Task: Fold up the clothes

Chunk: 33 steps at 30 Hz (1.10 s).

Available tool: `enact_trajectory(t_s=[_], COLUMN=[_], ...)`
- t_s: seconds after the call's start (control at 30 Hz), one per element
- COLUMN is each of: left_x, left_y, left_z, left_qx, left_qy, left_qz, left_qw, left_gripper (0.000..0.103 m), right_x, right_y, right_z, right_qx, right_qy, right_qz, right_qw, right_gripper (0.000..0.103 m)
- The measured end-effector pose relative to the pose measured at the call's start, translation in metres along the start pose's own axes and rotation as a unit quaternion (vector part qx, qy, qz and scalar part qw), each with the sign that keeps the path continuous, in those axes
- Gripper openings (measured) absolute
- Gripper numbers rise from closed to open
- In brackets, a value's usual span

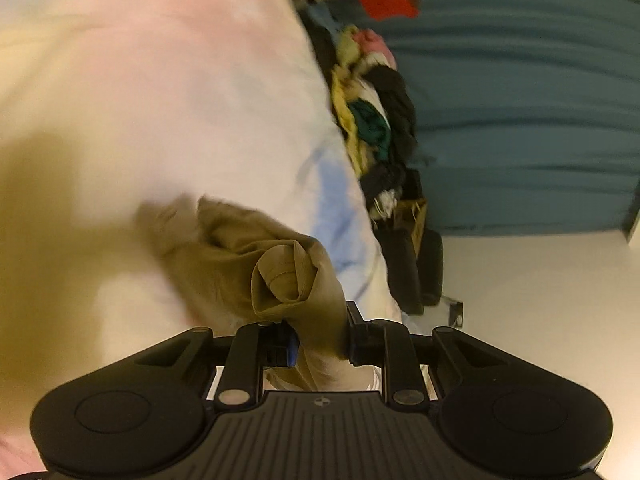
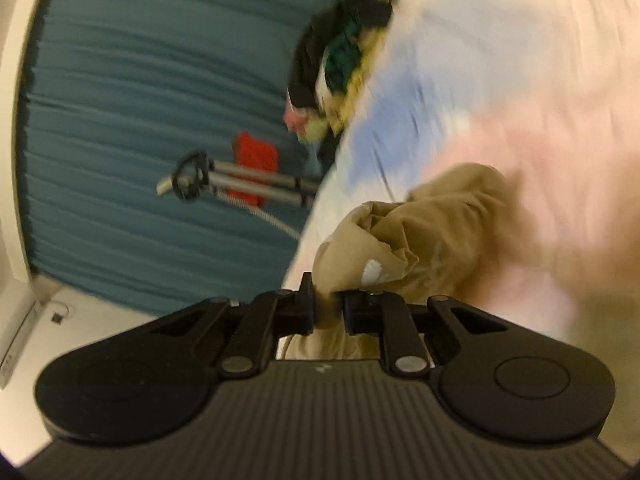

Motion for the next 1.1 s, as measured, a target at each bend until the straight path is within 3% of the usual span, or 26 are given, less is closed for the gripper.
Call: enact_trajectory(t_s=[0.13, 0.3, 0.4, 0.47, 0.57, 0.67, 0.77, 0.93, 1.1], left_x=[-0.010, -0.017, -0.028, -0.039, -0.057, -0.067, -0.076, -0.089, -0.090], left_y=[0.074, 0.161, 0.189, 0.187, 0.151, 0.095, 0.054, 0.023, 0.023], left_z=[0.081, 0.186, 0.241, 0.273, 0.302, 0.319, 0.320, 0.305, 0.290], left_qx=[-0.020, -0.060, -0.083, -0.077, -0.042, 0.019, 0.032, 0.036, 0.071], left_qy=[-0.026, -0.028, -0.031, -0.030, -0.039, -0.059, -0.083, -0.086, -0.081], left_qz=[0.017, 0.053, 0.080, 0.104, 0.149, 0.220, 0.258, 0.292, 0.362], left_qw=[0.9993, 0.9964, 0.9929, 0.9911, 0.9871, 0.9734, 0.9621, 0.9518, 0.9259], left_gripper=[0.023, 0.023, 0.023, 0.024, 0.024, 0.024, 0.024, 0.027, 0.036], right_x=[0.088, 0.193, 0.232, 0.248, 0.253, 0.237, 0.207, 0.168, 0.153], right_y=[-0.018, -0.037, -0.035, -0.020, 0.027, 0.093, 0.153, 0.198, 0.212], right_z=[0.005, 0.023, 0.031, 0.040, 0.060, 0.072, 0.071, 0.056, 0.041], right_qx=[-0.014, -0.013, -0.015, -0.019, -0.036, -0.064, -0.086, -0.111, -0.167], right_qy=[0.052, 0.092, 0.123, 0.140, 0.139, 0.104, 0.067, 0.054, 0.036], right_qz=[-0.029, -0.083, -0.113, -0.125, -0.113, -0.088, -0.061, -0.031, -0.010], right_qw=[0.998, 0.992, 0.986, 0.982, 0.983, 0.989, 0.992, 0.992, 0.985], right_gripper=[0.017, 0.017, 0.017, 0.017, 0.017, 0.017, 0.017, 0.018, 0.018])
Point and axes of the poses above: each gripper's, at about its wrist camera, not at the fingertips, and z roughly the way its jaws point, y to its right, x to its top, the point moved 8 cm from there along z, roughly the way its jaws point, and after that the axes turned 3 degrees about y, right-handed, at the moved point
